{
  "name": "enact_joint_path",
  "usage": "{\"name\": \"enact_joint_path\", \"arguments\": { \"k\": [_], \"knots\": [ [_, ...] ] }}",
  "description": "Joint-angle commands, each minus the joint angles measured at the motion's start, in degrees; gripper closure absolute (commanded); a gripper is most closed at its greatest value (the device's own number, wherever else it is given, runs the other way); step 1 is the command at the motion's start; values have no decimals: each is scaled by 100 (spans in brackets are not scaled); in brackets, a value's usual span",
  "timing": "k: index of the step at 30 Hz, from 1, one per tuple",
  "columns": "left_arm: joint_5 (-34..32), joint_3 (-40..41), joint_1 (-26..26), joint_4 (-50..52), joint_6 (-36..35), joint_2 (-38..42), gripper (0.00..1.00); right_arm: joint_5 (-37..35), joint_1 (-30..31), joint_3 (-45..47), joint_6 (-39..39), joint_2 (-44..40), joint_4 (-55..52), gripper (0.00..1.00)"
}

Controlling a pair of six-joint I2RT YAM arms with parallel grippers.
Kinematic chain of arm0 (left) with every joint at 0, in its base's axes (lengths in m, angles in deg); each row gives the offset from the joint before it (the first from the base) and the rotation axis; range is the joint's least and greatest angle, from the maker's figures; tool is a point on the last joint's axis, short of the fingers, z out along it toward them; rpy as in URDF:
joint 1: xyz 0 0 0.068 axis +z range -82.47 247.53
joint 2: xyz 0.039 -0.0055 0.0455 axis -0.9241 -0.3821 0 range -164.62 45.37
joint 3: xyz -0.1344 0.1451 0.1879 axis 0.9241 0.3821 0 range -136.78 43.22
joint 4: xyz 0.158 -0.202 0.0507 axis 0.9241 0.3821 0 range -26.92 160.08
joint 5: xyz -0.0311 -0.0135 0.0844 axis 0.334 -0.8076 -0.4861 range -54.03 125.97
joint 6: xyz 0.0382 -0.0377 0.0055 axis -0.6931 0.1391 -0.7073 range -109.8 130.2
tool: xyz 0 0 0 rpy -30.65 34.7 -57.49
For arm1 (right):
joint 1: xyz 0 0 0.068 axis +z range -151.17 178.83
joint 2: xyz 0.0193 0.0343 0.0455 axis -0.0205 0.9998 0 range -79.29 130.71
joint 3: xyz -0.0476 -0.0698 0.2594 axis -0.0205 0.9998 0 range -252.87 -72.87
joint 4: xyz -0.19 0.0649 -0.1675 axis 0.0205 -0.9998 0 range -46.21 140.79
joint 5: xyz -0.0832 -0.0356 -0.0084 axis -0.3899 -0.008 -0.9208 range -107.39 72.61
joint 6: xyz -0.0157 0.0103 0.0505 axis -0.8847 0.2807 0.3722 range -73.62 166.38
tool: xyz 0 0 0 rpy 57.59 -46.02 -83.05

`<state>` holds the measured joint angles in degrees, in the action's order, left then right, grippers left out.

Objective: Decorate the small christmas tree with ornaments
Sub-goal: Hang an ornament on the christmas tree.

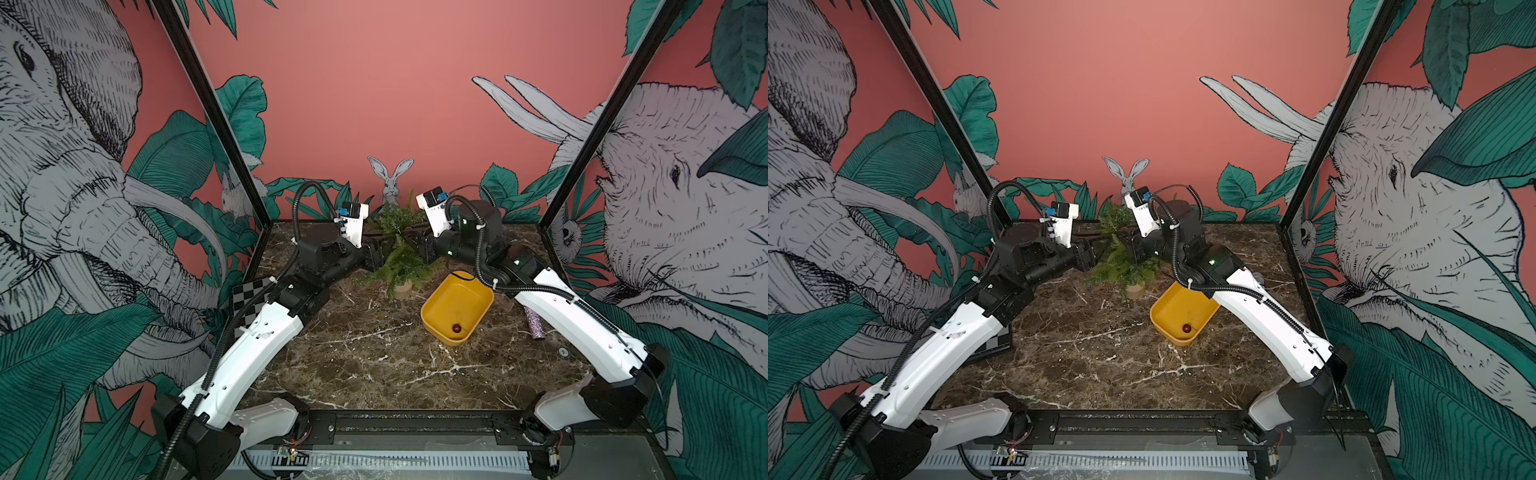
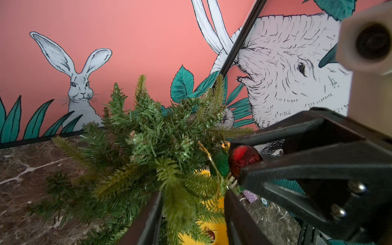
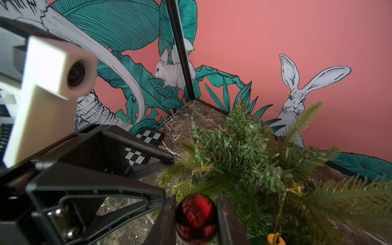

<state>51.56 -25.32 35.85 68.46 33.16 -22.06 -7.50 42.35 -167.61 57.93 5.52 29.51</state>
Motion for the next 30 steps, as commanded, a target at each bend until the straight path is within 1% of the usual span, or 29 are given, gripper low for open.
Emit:
{"name": "enact_joint_path", "arguments": {
  "k": [1,5,13,15,18,21,24,30],
  "knots": [
    [57,-178,30,-209,51,-25,57,8,42,47,4,-113,304,81],
    [-69,-167,30,-154,6,-58,61,19,42,87,1,-140,311,80],
    [-95,-153,30,-143,-11,-69,61,46,42,296,50,-260,393,79],
    [-86,-143,26,-143,-19,-56,61,72,42,387,89,-324,451,75],
    [-97,-143,30,-113,-28,-64,62,70,44,555,184,-462,592,60],
    [-106,-134,30,-93,-46,-81,62,88,48,728,231,-616,731,56],
    [-109,-125,30,-91,-46,-85,62,177,42,824,259,-720,787,53],
    [-118,-40,29,-86,2,33,61,249,47,1124,314,-1075,887,52]
  ]
}}
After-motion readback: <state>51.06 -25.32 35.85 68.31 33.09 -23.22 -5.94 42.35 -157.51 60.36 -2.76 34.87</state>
